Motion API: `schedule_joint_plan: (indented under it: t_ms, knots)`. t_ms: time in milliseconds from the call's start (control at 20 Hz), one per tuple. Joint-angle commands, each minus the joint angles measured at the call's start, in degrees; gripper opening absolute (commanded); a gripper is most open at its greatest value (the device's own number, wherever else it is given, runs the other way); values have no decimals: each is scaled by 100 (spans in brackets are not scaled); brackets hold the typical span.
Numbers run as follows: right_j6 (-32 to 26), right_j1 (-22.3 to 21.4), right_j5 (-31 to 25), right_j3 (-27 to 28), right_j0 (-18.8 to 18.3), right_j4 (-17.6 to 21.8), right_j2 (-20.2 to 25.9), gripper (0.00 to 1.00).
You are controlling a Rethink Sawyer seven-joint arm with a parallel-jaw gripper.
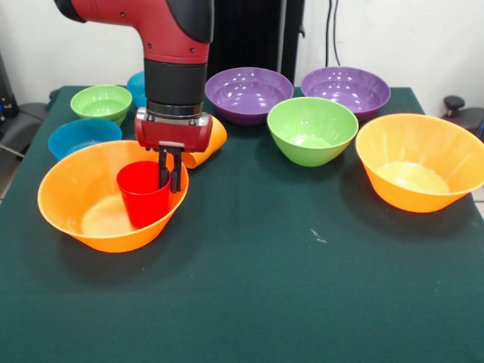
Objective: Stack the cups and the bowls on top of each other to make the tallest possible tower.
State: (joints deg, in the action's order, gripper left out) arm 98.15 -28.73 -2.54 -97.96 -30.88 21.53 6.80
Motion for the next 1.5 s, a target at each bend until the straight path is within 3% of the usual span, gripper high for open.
schedule_joint_plan:
  t_ms: [50,850,1500]
  knots:
    - [954,557,17,-476,298,-160,417,0]
    - [1166,551,84,-529,416,-299,393,0]
    - [1492,559,75,-508,916,-938,142,0]
